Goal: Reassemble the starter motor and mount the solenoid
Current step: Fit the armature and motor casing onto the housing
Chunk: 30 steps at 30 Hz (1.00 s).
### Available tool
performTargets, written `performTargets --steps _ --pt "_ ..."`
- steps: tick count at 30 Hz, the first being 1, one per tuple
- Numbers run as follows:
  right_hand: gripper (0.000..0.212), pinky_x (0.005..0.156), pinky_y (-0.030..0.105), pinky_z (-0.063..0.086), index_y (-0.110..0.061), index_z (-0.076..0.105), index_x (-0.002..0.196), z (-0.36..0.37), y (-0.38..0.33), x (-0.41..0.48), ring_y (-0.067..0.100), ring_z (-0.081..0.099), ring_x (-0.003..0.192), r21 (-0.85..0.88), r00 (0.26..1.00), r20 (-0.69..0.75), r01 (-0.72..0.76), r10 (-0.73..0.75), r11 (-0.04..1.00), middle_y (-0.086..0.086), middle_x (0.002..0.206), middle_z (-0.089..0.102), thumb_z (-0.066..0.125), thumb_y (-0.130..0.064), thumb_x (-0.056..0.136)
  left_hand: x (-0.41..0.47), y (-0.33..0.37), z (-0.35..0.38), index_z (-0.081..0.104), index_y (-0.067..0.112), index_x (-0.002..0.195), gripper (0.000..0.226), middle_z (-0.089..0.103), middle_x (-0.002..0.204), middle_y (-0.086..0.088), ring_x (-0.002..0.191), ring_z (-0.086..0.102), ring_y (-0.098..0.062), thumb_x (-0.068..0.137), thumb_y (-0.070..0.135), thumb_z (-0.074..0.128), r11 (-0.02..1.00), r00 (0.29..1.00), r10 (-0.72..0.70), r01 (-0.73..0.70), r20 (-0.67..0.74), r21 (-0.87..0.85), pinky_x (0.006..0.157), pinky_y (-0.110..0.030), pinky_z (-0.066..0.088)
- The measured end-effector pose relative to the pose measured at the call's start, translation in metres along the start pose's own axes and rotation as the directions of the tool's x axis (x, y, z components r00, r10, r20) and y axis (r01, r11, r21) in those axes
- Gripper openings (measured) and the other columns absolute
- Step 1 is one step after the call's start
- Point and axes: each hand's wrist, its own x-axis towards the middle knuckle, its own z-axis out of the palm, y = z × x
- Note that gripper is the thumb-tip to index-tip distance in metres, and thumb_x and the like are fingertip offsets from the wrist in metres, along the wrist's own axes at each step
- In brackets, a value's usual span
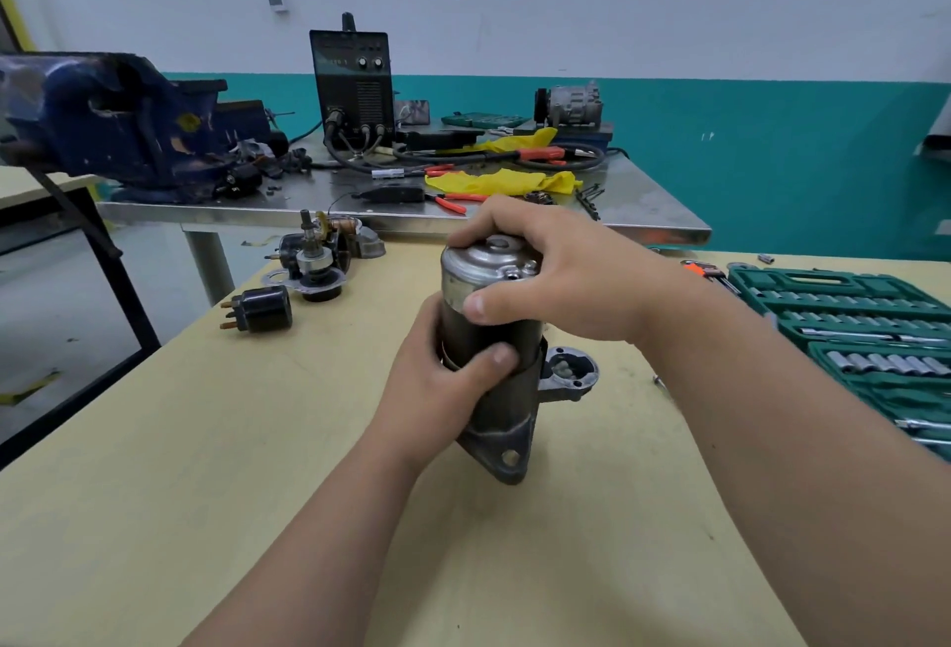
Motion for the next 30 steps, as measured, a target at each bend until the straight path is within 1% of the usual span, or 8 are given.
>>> performTargets --steps 4,7,12,16,20,24,28,30 --pt "0.042 0.061 0.01 0.05 -0.057 0.052 0.104 0.004 0.001 -0.004 -0.012 0.055 0.089 -0.002 0.998 -0.027 0.051 -0.051 0.999 -0.039 0.097 0.052 0.074 -0.051 0.068 0.0 0.005 0.001 0.062 0.044 0.099 0.043 0.07 0.097 0.025 0.091 0.066 0.005 0.058 0.042 0.075 0.998 0.998 0.06 -0.06 0.005 -0.001 0.067 -0.008 0.05" --pt "0.045 0.064 0.011 0.049 -0.053 0.055 0.108 0.0 0.008 -0.009 -0.009 0.058 0.089 0.024 0.997 -0.052 0.058 -0.056 0.998 -0.036 0.097 0.055 0.076 -0.049 0.069 0.005 0.008 0.002 0.065 0.051 0.096 0.041 0.072 0.098 0.019 0.092 0.068 0.0 0.059 0.038 0.075 0.998 0.994 0.061 -0.06 0.09 -0.015 0.069 -0.011 0.051" --pt "0.043 0.064 0.009 0.046 -0.041 0.063 0.106 -0.004 0.015 -0.012 -0.003 0.062 0.087 0.203 0.997 -0.028 0.081 -0.077 0.976 -0.031 0.094 0.061 0.076 -0.029 0.068 0.011 0.005 0.002 0.068 0.035 0.104 0.045 0.074 0.099 0.009 0.093 0.07 -0.008 0.059 0.031 0.074 0.996 0.986 0.059 -0.048 0.156 -0.071 0.073 -0.018 0.053" --pt "0.042 0.064 0.009 0.046 -0.052 0.057 0.105 0.001 0.013 -0.008 -0.008 0.059 0.089 0.091 0.996 -0.067 0.067 -0.061 0.994 -0.033 0.096 0.057 0.076 -0.043 0.068 0.011 0.002 0.002 0.068 0.049 0.098 0.042 0.073 0.1 0.014 0.094 0.069 -0.005 0.059 0.035 0.073 0.996 0.991 0.076 -0.07 0.109 -0.056 0.072 -0.016 0.053" --pt "0.046 0.064 0.004 0.042 -0.056 0.051 0.113 0.01 0.011 -0.008 -0.017 0.049 0.095 -0.045 0.984 -0.156 0.078 -0.084 0.996 -0.034 0.104 0.052 0.071 -0.049 0.072 0.008 0.001 0.003 0.066 0.05 0.095 0.037 0.073 0.1 0.017 0.093 0.069 -0.002 0.062 0.036 0.075 0.996 0.994 0.087 -0.084 0.066 -0.042 0.071 -0.012 0.052" --pt "0.048 0.07 0.008 0.04 -0.052 0.052 0.12 0.015 0.013 -0.006 -0.015 0.048 0.1 -0.062 0.976 -0.193 0.089 -0.099 0.994 -0.027 0.114 0.051 0.069 -0.048 0.075 0.009 0.001 0.001 0.068 0.046 0.097 0.038 0.073 0.101 0.013 0.094 0.07 -0.005 0.062 0.037 0.075 0.997 0.996 0.062 -0.059 0.066 -0.056 0.072 -0.015 0.053" --pt "0.04 0.066 0.006 0.047 -0.053 0.058 0.112 0.001 0.015 0.001 -0.013 0.053 0.095 0.101 0.998 -0.036 0.053 -0.049 0.993 -0.035 0.105 0.055 0.071 -0.044 0.075 0.015 0.0 -0.004 0.065 0.023 0.109 0.056 0.075 0.1 0.003 0.095 0.071 -0.015 0.057 0.041 0.073 0.997 0.994 -0.015 0.023 0.107 -0.076 0.073 -0.024 0.055" --pt "0.039 0.067 0.007 0.047 -0.052 0.06 0.11 0.0 0.018 0.005 -0.01 0.056 0.095 0.149 0.999 -0.008 0.047 -0.047 0.988 -0.034 0.103 0.057 0.07 -0.042 0.074 0.018 -0.001 -0.007 0.064 0.015 0.112 0.064 0.074 0.102 -0.004 0.098 0.07 -0.023 0.055 0.042 0.073 0.995 0.991 -0.051 0.06 0.121 -0.075 0.077 -0.031 0.057"
